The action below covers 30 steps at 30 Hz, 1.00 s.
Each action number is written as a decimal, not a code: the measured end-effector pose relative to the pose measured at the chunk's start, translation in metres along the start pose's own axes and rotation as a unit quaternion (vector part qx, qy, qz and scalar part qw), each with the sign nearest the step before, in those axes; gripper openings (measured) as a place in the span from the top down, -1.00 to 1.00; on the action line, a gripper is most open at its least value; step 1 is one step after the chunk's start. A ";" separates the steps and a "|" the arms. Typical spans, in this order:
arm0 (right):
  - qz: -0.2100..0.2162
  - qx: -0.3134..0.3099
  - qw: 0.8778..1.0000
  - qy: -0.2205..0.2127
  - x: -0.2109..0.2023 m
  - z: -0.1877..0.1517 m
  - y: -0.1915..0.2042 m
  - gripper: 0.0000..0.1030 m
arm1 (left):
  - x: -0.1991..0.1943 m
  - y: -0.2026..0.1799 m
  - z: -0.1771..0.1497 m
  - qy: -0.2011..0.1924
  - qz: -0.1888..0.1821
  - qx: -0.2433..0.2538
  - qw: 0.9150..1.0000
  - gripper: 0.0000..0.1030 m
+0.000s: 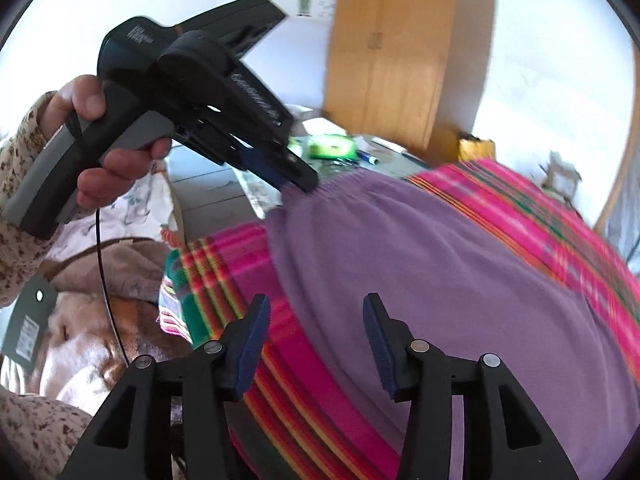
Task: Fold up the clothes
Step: 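Close the right tool on the purple waistband while the left tool holds fabric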
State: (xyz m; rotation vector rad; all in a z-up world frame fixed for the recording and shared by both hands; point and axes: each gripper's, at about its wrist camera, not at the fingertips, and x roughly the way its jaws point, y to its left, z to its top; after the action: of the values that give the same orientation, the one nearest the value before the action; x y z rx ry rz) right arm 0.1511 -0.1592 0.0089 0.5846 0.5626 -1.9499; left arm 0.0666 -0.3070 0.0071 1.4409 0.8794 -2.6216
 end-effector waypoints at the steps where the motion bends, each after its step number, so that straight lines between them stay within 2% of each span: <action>1: -0.002 -0.013 1.000 -0.002 0.003 0.004 0.005 0.02 | -0.001 0.003 -0.003 -0.001 -0.004 -0.006 1.000 0.50; 8: -0.041 -0.061 0.997 -0.018 0.022 0.027 0.028 0.01 | -0.005 0.009 -0.012 -0.001 -0.025 -0.023 0.999 0.49; 14: -0.078 -0.081 0.994 0.005 0.043 0.038 0.039 0.01 | -0.003 0.017 -0.012 -0.002 -0.048 -0.045 0.998 0.48; 21: -0.091 -0.086 0.992 0.025 0.059 0.043 0.043 0.02 | -0.007 0.028 -0.007 -0.014 -0.074 -0.070 0.995 0.47; 24: -0.089 -0.077 0.993 0.027 0.061 0.044 0.039 0.02 | -0.009 0.034 -0.003 -0.019 -0.084 -0.086 0.993 0.40; 26: -0.090 -0.072 0.993 0.028 0.060 0.044 0.036 0.12 | -0.009 0.034 -0.002 -0.021 -0.085 -0.084 0.993 0.38; 27: -0.095 -0.071 0.993 0.029 0.060 0.044 0.035 0.41 | -0.008 0.034 -0.001 -0.019 -0.087 -0.083 0.993 0.38; 30: -0.087 -0.049 0.995 0.021 0.057 0.042 0.023 0.54 | -0.003 0.035 0.002 -0.010 -0.093 -0.090 0.991 0.36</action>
State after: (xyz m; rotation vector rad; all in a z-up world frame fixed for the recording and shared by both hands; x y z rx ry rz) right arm 0.1424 -0.2323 0.0033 0.5296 0.7536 -2.0629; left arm 0.0772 -0.3383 -0.0058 1.3457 1.2707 -2.5936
